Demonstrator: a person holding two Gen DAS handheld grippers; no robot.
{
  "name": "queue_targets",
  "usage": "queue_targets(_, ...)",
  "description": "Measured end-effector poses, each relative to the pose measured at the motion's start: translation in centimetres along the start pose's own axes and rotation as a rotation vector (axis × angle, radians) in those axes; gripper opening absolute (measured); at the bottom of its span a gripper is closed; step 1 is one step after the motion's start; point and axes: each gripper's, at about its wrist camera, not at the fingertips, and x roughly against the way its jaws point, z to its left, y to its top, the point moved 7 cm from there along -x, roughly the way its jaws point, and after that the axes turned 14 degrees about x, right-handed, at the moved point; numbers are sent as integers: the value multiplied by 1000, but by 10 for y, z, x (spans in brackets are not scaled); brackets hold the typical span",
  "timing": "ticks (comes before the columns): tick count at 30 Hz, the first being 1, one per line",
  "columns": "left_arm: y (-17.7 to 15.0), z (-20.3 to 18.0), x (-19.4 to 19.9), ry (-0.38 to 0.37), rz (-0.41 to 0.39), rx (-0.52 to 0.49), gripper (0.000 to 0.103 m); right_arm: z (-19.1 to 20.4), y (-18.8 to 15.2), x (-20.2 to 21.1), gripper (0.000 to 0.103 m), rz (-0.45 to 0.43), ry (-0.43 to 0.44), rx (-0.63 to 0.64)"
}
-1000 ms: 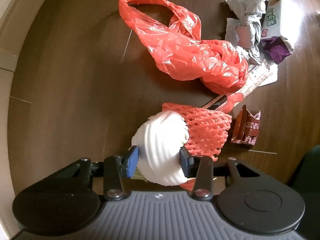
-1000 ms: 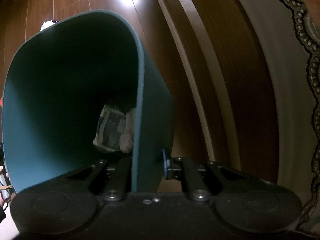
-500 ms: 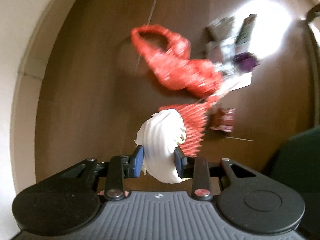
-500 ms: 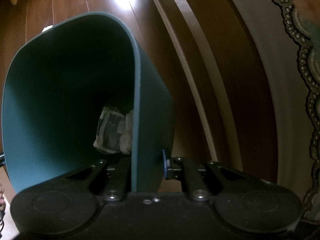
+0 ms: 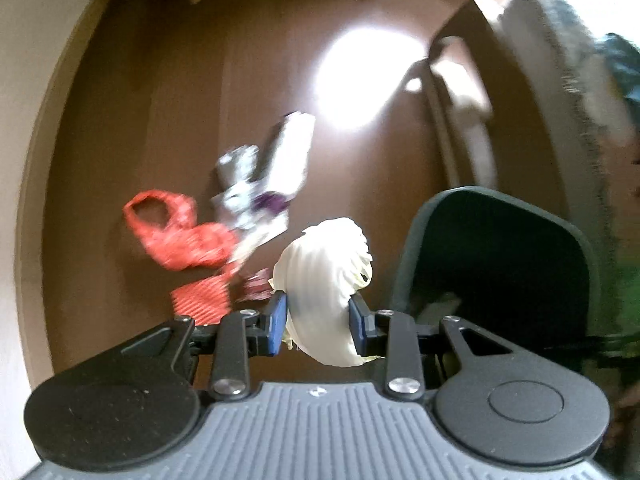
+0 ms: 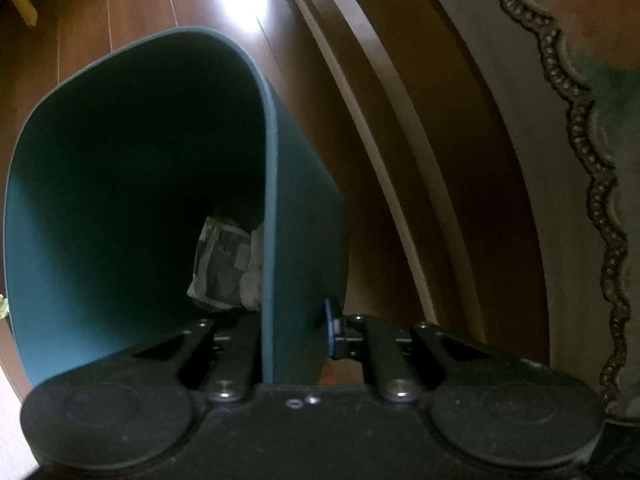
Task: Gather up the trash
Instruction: 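Carry the foam-netted fruit into the bin and open the left tool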
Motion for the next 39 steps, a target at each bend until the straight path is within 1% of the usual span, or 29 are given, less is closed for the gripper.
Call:
queue_targets(5,1,-66,22,-75,13,-90,32,-3,0,9,11,-4,11,-12)
queue_targets(8,-5,-100,13,-73,38,-160,32,-2,0,14,11,-11,32,-12)
queue_targets(12,-18,-129,-11,-62,80,-234,32,-7,-4,16,11,-26,61,-10)
queue_targets(15,-24,-139,-31,-34,114,-247,32,-16,-5,18,11,-34,76,-1)
queue_targets(20,-32,-143,-56,23,154,-266,32,-22,-11,16,11,-36,86,10)
queue_targets(24,-36,-144,-67,47,181,-274,32,-25,-18,9,11,-28,93,7)
queue_targets(27,-36,-146,-70,50,182,-278,34,-25,-15,6,11,-20,96,18)
queue_targets(31,-37,-143,-71,47,210,-267,37,-26,-15,-1,11,-14,103,21)
queue_targets(32,-35,-144,-71,38,212,-263,37,-22,-10,4,11,-11,102,20)
queue_targets(33,-34,-143,-69,31,214,-261,40,-24,-10,2,11,-9,101,21)
queue_targets(34,-33,-143,-66,24,216,-259,49,-23,-11,2,11,-8,99,22)
queue_targets(35,-33,-142,-64,17,216,-260,60,-24,-11,0,11,-6,97,23)
queue_targets(36,-32,-142,-61,9,213,-264,63,-25,-10,0,11,-4,99,25)
queue_targets(39,-31,-139,-53,10,207,-270,64,-21,-11,2,13,4,82,25)
